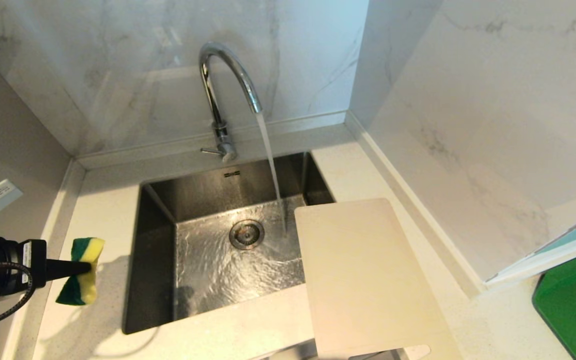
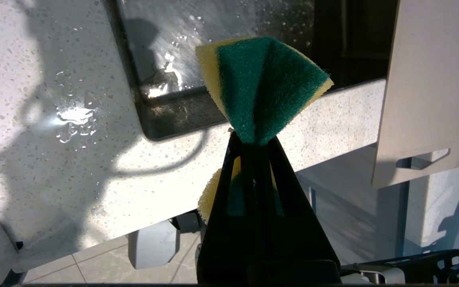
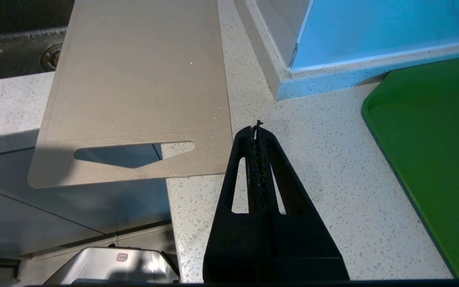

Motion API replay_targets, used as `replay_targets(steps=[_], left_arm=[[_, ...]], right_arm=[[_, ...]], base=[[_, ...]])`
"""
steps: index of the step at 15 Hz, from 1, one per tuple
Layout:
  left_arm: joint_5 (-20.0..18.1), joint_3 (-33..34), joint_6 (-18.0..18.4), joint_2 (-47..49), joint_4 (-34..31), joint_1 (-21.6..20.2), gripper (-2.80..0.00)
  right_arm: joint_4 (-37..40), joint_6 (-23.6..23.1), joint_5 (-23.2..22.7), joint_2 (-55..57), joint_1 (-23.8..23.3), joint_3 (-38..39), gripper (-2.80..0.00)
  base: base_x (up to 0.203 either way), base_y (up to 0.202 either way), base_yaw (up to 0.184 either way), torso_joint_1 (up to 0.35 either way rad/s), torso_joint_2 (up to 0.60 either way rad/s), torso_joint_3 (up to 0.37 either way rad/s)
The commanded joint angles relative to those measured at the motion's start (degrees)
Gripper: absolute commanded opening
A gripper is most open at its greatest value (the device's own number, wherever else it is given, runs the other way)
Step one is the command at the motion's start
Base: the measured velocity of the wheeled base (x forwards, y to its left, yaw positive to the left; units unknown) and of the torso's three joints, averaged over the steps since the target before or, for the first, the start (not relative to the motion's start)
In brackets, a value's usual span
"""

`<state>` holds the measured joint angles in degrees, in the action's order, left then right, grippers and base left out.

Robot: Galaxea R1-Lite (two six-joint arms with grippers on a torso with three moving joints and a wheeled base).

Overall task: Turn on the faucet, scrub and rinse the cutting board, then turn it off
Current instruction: Put down the cleaning cloth

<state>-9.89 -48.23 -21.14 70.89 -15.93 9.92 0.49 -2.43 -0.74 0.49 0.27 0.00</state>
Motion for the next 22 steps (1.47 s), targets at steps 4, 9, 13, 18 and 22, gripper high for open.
replay_targets(steps=[4, 9, 13, 18, 22], left_arm=[[3.50, -0.36, 2.43, 2.63, -0.14, 0.01, -2.80], [15.42, 0.06, 6.63, 7.69, -1.37, -0.26, -2.80], [15.35, 4.51, 6.09, 9.80, -1.58, -0.30, -2.80], [12.84, 10.31, 4.80, 12.74, 5.86, -4.56, -2.80], [12.75, 13.46, 4.71, 17.97, 11.87, -5.55, -2.80]], right_arm=[[-0.05, 0.05, -0.05, -0.49, 0.00, 0.09, -2.80], [-0.05, -0.04, -0.05, -0.49, 0.00, 0.09, -2.80], [-0.05, -0.04, -0.01, -0.49, 0.00, 0.09, -2.80], [-0.05, -0.21, 0.04, -0.49, 0.00, 0.09, -2.80], [-0.05, -0.12, 0.04, -0.49, 0.00, 0.09, -2.80]], base=[[0.000, 0.000, 0.000, 0.000, 0.00, 0.000], [0.000, 0.000, 0.000, 0.000, 0.00, 0.000], [0.000, 0.000, 0.000, 0.000, 0.00, 0.000], [0.000, 0.000, 0.000, 0.000, 0.00, 0.000], [0.000, 0.000, 0.000, 0.000, 0.00, 0.000]])
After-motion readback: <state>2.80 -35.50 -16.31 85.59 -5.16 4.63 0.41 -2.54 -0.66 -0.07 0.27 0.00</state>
